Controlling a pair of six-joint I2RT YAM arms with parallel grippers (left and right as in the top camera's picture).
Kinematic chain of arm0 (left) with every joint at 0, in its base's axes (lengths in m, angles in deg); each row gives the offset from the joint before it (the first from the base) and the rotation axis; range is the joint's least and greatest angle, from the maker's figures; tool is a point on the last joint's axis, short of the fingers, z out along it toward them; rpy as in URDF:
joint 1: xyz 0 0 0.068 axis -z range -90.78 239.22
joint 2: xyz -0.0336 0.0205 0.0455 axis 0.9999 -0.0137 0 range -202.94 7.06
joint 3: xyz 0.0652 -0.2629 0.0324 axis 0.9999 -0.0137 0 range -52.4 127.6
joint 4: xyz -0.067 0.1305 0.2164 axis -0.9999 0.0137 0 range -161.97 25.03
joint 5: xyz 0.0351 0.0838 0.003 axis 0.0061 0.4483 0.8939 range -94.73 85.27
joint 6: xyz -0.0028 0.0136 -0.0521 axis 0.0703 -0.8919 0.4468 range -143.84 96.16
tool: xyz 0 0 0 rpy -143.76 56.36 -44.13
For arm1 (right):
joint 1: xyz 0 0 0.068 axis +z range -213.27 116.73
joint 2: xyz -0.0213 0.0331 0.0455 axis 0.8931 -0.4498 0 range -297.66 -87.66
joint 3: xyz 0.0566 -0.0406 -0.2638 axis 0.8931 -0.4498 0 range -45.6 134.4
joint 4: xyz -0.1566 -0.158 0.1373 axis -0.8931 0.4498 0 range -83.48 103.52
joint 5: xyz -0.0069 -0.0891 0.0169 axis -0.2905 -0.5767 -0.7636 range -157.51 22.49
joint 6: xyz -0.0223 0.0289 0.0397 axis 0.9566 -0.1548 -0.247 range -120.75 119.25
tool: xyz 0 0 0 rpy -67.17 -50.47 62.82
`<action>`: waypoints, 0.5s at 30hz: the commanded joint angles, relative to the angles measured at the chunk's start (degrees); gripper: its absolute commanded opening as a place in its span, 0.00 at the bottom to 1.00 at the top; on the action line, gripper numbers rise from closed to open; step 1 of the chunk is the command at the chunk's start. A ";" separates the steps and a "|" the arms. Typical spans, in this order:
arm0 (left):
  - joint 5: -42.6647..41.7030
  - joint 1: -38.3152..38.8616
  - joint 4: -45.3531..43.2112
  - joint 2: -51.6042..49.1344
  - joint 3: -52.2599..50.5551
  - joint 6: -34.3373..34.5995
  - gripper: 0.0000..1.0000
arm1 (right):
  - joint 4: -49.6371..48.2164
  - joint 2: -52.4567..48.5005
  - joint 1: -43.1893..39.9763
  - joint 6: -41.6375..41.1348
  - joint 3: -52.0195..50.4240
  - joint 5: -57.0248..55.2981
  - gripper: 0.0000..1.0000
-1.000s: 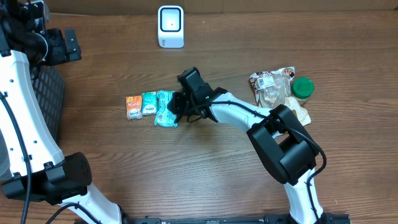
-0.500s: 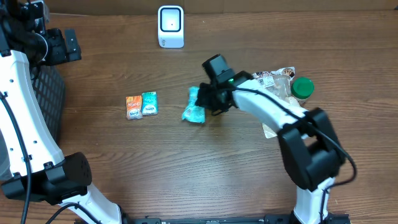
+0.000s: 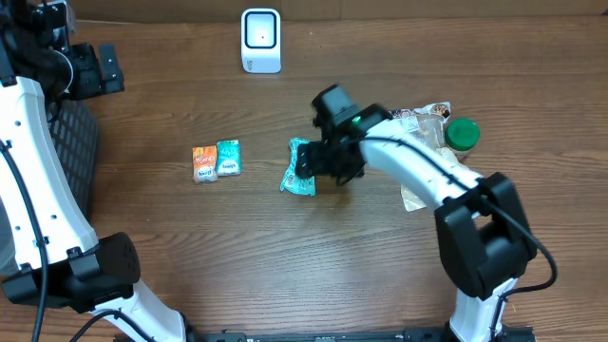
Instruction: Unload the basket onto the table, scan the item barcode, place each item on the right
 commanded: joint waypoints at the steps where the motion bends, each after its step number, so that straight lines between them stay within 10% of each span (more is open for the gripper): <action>1: -0.42 -0.09 -0.02 0.94 1.11 -0.85 0.99 | -4.50 1.33 -4.39 19.50 3.39 -1.14 0.86; 5: -0.42 -0.09 -0.02 0.96 1.11 -0.85 0.99 | -11.52 0.00 -5.16 23.78 3.37 -1.66 0.80; 15: -0.42 -0.09 -0.02 0.96 1.11 -0.85 0.99 | -22.18 -5.01 1.46 18.27 3.39 -7.43 0.06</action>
